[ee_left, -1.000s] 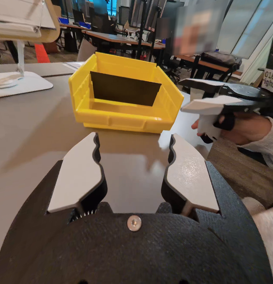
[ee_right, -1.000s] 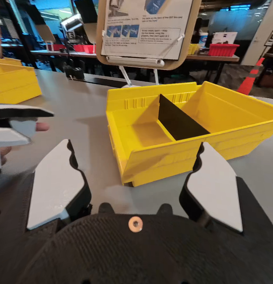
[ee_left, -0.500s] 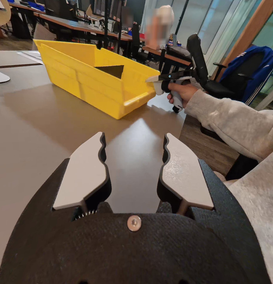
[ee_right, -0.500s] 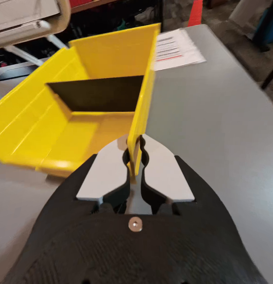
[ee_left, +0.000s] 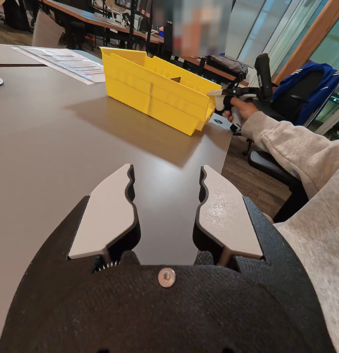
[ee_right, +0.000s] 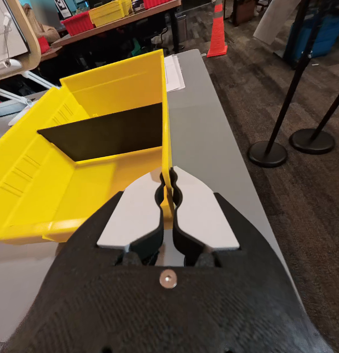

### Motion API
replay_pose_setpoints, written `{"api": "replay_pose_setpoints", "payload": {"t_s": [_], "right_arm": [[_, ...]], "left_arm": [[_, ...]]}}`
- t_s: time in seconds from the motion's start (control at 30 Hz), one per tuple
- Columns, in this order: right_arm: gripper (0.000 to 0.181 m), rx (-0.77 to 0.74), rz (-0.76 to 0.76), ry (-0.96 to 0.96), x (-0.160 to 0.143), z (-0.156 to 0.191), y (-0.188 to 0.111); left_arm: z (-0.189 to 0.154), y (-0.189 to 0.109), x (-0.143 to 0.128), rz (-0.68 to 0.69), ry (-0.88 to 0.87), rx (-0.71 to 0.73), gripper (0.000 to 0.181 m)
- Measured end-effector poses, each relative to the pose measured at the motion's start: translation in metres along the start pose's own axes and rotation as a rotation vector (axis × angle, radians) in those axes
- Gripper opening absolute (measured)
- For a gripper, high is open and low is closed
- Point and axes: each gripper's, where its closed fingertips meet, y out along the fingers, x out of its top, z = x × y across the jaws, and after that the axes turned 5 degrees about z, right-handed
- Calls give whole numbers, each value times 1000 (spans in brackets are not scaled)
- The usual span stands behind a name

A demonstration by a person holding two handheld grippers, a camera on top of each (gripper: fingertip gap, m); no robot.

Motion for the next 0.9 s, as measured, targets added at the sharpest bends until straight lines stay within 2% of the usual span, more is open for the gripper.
{"api": "replay_pose_setpoints", "payload": {"t_s": [0.03, 0.33, 0.47, 0.53, 0.57, 0.63, 0.73, 0.8, 0.87, 0.9], "right_arm": [[4, 4, -1, 11, 0, -1, 0], [4, 11, 5, -8, -1, 3, 0], [41, -17, -25, 35, 8, 3, -5], [60, -14, -152, 97, 40, 14, -25], [58, 10, -248, 103, 60, 28, -39], [50, 95, -397, 53, 91, 70, -62], [39, 324, -391, -147, 94, 169, -60], [39, 670, -265, -218, 68, 262, -54], [40, 1010, -89, -237, 23, 345, -59], [38, 1115, -22, -251, -2, 376, -59]], "left_arm": [[1, 0, -1, 4, 3, 4, 67], [4, 1, -1, 6, -3, 10, 67], [4, 0, 0, 3, -1, 9, 67], [5, 0, 0, 4, 0, 13, 67], [6, 1, -2, 10, 0, 15, 67], [6, 3, -7, 42, -3, 5, 67], [10, 4, -7, 47, -39, -4, 66], [16, 4, -7, 44, -90, -8, 66], [22, 4, -8, 47, -158, -30, 66], [23, 5, -9, 54, -193, -53, 64]]}}
